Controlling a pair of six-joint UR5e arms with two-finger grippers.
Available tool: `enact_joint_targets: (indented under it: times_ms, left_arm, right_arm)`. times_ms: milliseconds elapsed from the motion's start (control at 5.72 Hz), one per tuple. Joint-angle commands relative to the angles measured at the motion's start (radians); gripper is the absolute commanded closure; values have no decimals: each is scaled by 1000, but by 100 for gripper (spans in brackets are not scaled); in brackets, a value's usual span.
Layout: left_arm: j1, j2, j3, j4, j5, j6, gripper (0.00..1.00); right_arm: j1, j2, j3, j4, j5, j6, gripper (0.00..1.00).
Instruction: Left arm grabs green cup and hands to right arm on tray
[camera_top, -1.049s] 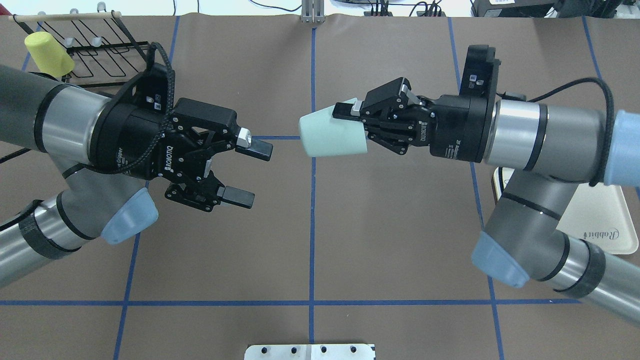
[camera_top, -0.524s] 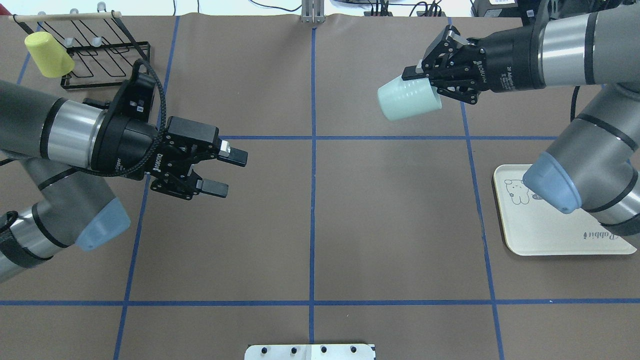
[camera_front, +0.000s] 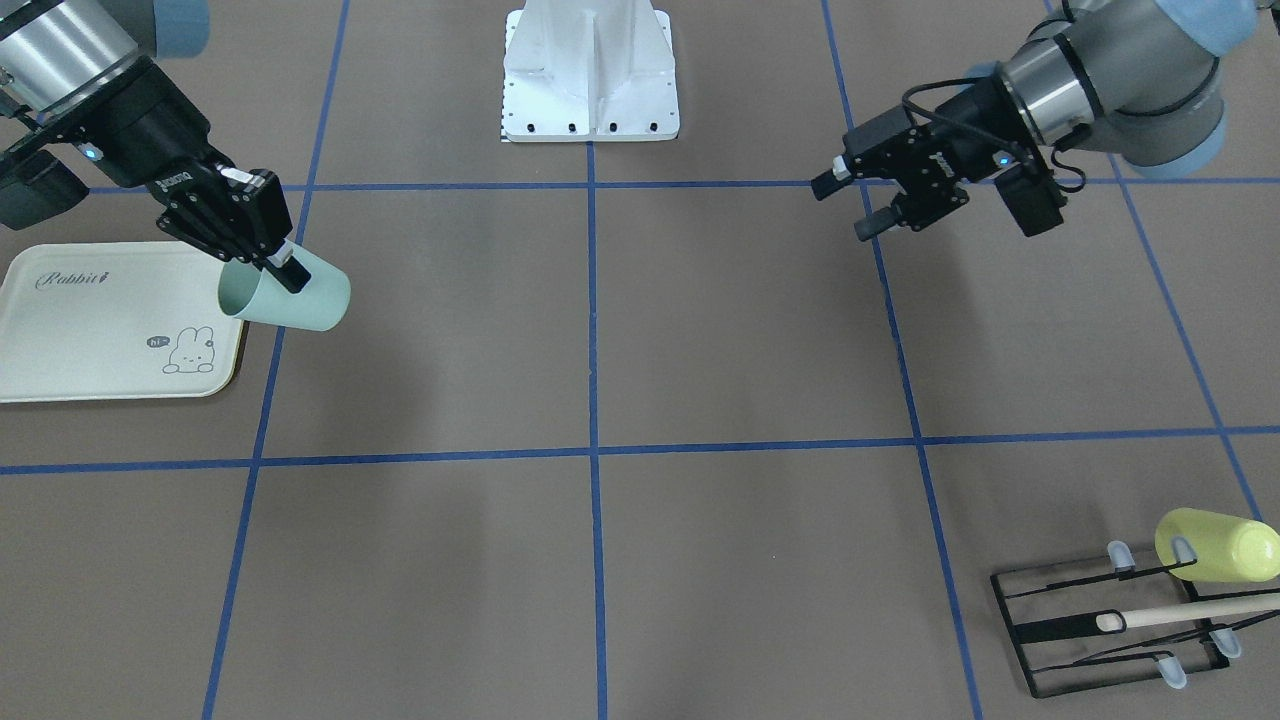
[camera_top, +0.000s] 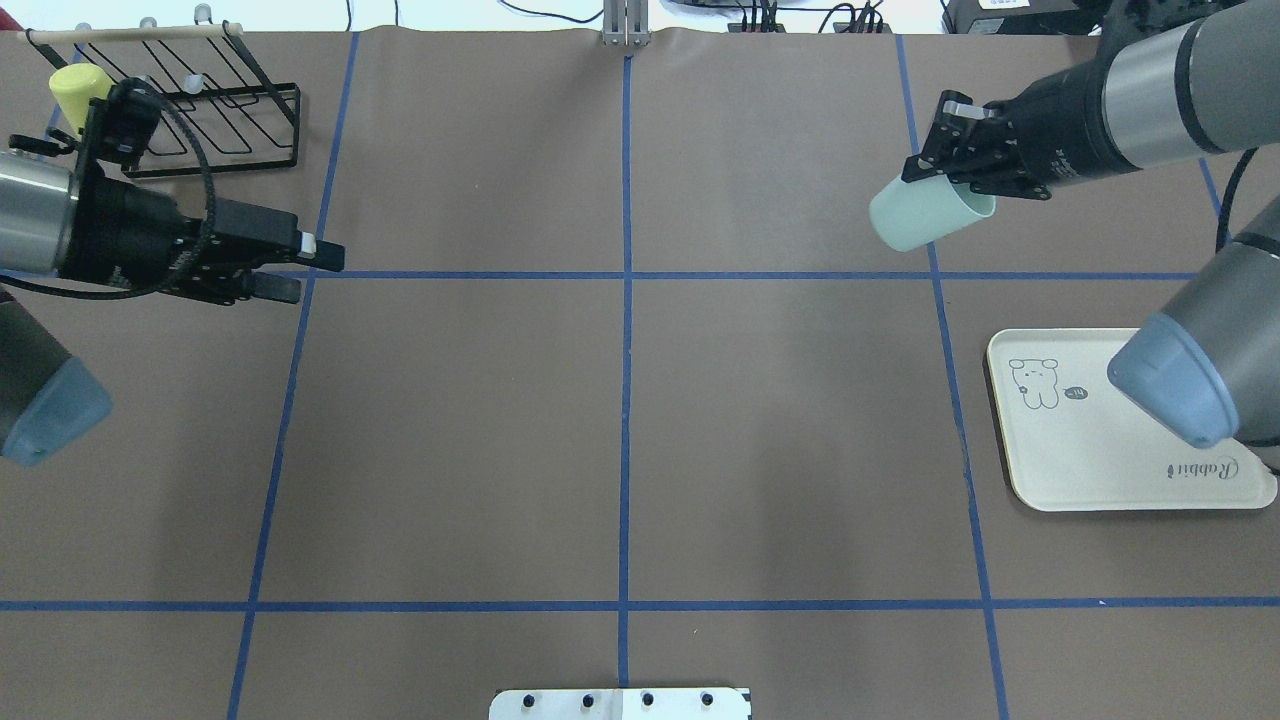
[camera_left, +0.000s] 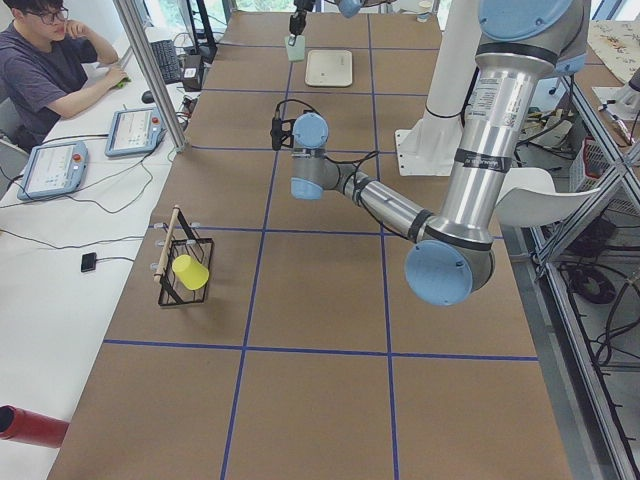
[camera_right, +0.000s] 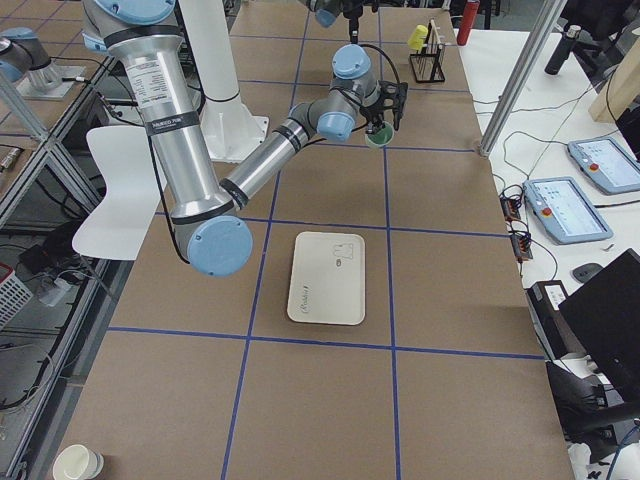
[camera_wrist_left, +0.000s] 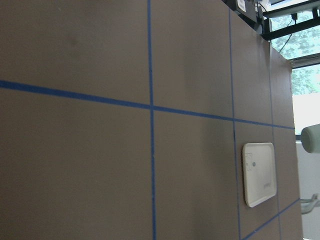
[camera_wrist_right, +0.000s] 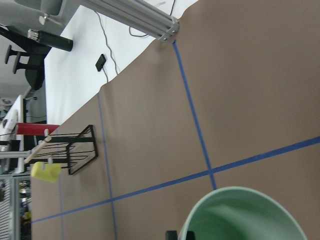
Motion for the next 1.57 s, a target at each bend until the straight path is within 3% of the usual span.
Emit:
enact_joint_targets:
  times_ms: [0, 175, 350, 699, 1224, 1399]
  left_arm:
    - [-103, 122, 1, 93, 0, 300, 0]
    - [-162, 160, 1, 190, 0, 499, 0]
    - [-252, 187, 1, 331, 0, 761, 0]
    - [-358, 237, -3, 597, 0, 1166, 0]
    - [-473, 238, -10, 1121, 15, 1558, 0]
    - [-510, 227, -15, 1262, 61, 1673, 0]
  right_arm:
    - [-105, -64, 100, -328, -274, -307, 100]
    - [-99, -86, 125, -381, -281, -399, 100]
    - [-101, -157, 152, -383, -324, -491, 100]
    - [-101, -256, 194, -376, -315, -601, 100]
    - [-81, -279, 195, -371, -153, -616, 100]
    - [-78, -287, 197, -359, -119, -613, 100]
